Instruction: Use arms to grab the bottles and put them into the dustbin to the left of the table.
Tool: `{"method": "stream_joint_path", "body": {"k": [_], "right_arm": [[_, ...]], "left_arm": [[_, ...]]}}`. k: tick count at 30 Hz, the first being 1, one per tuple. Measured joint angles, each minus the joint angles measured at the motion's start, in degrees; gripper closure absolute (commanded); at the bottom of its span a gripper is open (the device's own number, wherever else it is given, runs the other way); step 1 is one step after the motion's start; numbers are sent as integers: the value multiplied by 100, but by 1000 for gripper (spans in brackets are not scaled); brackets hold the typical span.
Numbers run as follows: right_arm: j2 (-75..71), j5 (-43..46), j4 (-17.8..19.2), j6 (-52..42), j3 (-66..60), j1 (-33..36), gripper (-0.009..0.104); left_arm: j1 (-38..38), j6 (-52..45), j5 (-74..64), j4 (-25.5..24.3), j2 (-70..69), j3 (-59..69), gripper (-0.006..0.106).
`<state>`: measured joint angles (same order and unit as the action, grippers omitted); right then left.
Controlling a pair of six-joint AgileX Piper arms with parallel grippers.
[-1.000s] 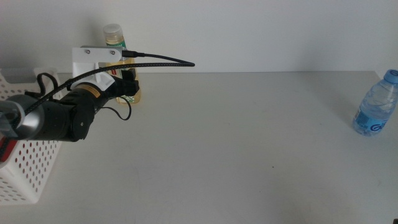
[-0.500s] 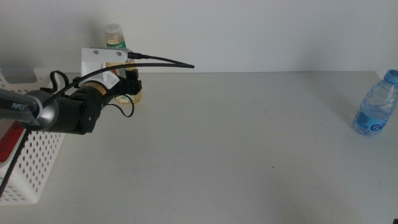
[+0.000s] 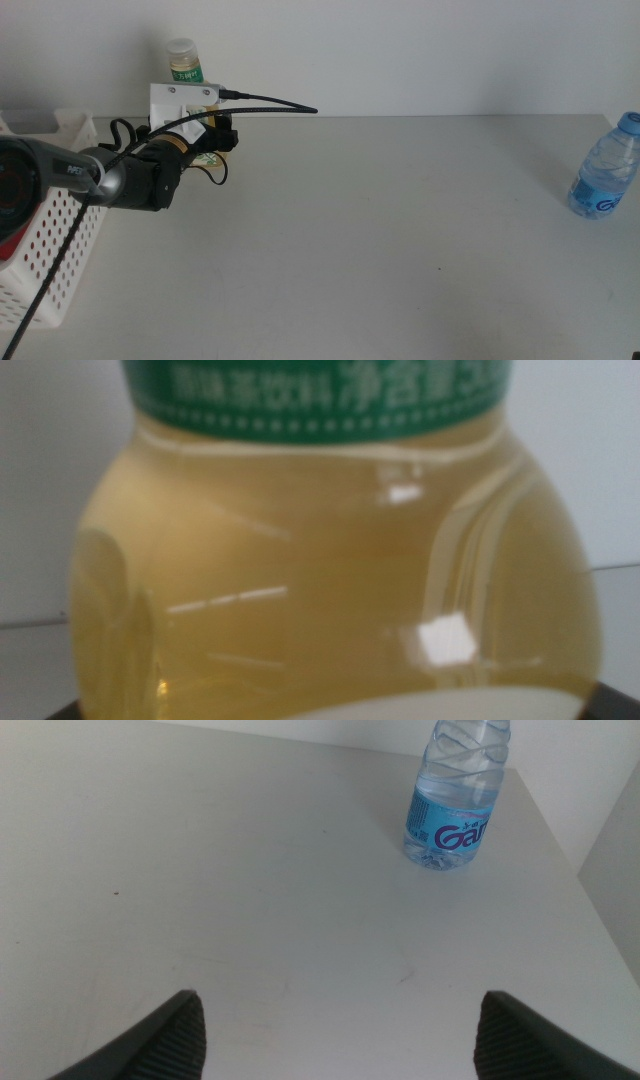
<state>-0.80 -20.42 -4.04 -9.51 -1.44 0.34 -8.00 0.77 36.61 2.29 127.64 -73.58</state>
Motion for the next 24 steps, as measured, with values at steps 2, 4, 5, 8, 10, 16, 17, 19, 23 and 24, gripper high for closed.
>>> {"method": "stream_joint_path", "body": {"k": [2, 4, 5, 8, 10, 16, 17, 19, 23, 24], "right_arm": [[0, 0, 0, 0, 0, 0, 1], [0, 0, 0, 0, 0, 0, 1], [0, 0, 0, 0, 0, 0, 1], [0, 0, 0, 0, 0, 0, 1], [0, 0, 0, 0, 0, 0, 1], [0, 0, 0, 0, 0, 0, 1], [0, 0, 0, 0, 0, 0, 1], [0, 0, 0, 0, 0, 0, 1], [0, 0, 0, 0, 0, 0, 1], [0, 0, 0, 0, 0, 0, 1]], "left_arm": [[0, 0, 15, 43, 154, -127, 9], [0, 0, 46, 57, 250, -201, 13], [0, 0, 122, 57, 281, -207, 17], [0, 0, 266, 62, 323, -224, 34], [0, 0, 350, 75, 323, -228, 52], [0, 0, -546, -22, 9, -228, 102], [0, 2, -870, -108, -114, -223, 102], [0, 2, -1447, -229, -374, -199, 102], [-5, 2, -2661, -423, -965, -156, 102], [-11, 2, -2914, -429, -1124, -142, 102]]}}
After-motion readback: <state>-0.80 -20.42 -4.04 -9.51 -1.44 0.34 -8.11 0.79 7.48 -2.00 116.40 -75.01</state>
